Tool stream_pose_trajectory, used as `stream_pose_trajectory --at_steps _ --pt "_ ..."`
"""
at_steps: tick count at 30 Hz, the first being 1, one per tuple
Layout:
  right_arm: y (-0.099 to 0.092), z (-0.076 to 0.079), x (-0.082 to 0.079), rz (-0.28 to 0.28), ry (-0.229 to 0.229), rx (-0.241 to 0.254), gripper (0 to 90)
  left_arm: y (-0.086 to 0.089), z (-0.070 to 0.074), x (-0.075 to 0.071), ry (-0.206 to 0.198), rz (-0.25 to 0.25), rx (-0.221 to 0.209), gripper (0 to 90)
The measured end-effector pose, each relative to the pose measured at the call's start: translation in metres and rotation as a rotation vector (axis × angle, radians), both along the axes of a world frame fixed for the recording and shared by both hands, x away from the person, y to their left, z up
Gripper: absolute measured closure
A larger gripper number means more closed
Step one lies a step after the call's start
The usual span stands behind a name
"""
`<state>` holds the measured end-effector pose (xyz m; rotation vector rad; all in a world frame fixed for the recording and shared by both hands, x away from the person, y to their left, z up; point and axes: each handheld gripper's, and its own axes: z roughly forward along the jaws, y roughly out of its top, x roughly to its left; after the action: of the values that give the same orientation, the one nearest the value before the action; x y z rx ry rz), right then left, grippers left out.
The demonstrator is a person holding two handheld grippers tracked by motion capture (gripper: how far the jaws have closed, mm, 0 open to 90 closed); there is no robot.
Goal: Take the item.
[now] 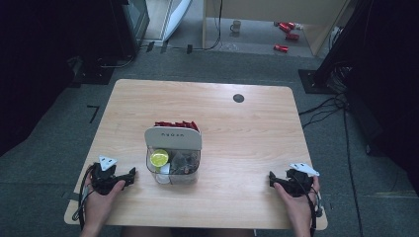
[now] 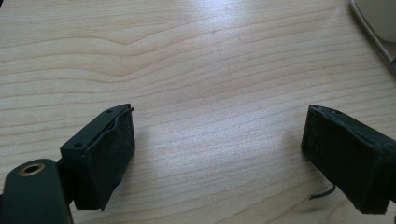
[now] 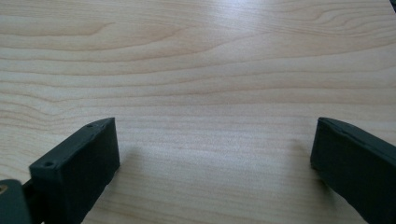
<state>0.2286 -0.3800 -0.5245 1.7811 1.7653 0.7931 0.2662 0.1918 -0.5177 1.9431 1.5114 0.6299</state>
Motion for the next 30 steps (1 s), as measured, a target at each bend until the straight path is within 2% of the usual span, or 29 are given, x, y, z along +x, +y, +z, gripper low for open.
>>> stream_pose_trajectory --at_steps 2,3,6,8,11,12,15,20,21,23,24,25,29,30 --pt "0.002 0.001 -0.001 -0.008 0.004 0.005 4.4 0.000 0.000 0.000 0.000 0.001 0.000 10.4" --pt "0.005 0.005 -0.001 -0.016 -0.006 0.022 5.7 0.000 0.000 0.000 -0.001 0.003 -0.001 10.4" --pt "0.011 0.010 -0.001 -0.012 -0.019 0.029 6.2 -0.001 0.000 0.000 -0.001 0.006 0.000 10.3" --pt "0.021 0.022 -0.002 0.007 -0.048 0.036 6.5 -0.001 0.000 0.001 0.000 0.007 0.000 10.3" --pt "0.028 0.031 0.000 0.012 -0.069 0.041 6.5 -0.001 0.000 0.001 0.000 0.007 0.000 10.3" --pt "0.037 0.040 0.003 0.019 -0.080 0.047 6.5 -0.001 0.000 0.001 0.001 0.007 0.001 10.3" --pt "0.046 0.048 0.006 0.030 -0.091 0.045 6.5 -0.002 0.000 0.001 -0.001 0.018 0.000 10.2" --pt "0.073 0.065 0.013 0.081 -0.121 0.059 8.1 -0.002 0.000 0.001 0.000 0.021 -0.001 10.2" --pt "0.083 0.073 0.015 0.103 -0.138 0.071 13.6 -0.003 0.000 0.002 -0.001 0.020 -0.001 10.2" --pt "0.086 0.075 0.015 0.110 -0.147 0.074 13.8 -0.004 0.000 0.002 0.000 0.024 0.000 10.2" --pt "0.097 0.083 0.017 0.142 -0.164 0.090 15.5 -0.004 0.000 0.003 0.002 0.024 0.000 8.8" --pt "0.097 0.083 0.017 0.142 -0.164 0.090 15.5 -0.005 0.000 0.003 0.002 0.024 0.000 8.8" --pt "0.120 0.099 0.019 0.204 -0.207 0.094 24.2 -0.005 0.000 0.003 0.003 0.023 0.000 8.6" --pt "0.120 0.099 0.019 0.204 -0.207 0.094 24.2 -0.005 0.000 0.003 0.003 0.023 0.000 8.6"
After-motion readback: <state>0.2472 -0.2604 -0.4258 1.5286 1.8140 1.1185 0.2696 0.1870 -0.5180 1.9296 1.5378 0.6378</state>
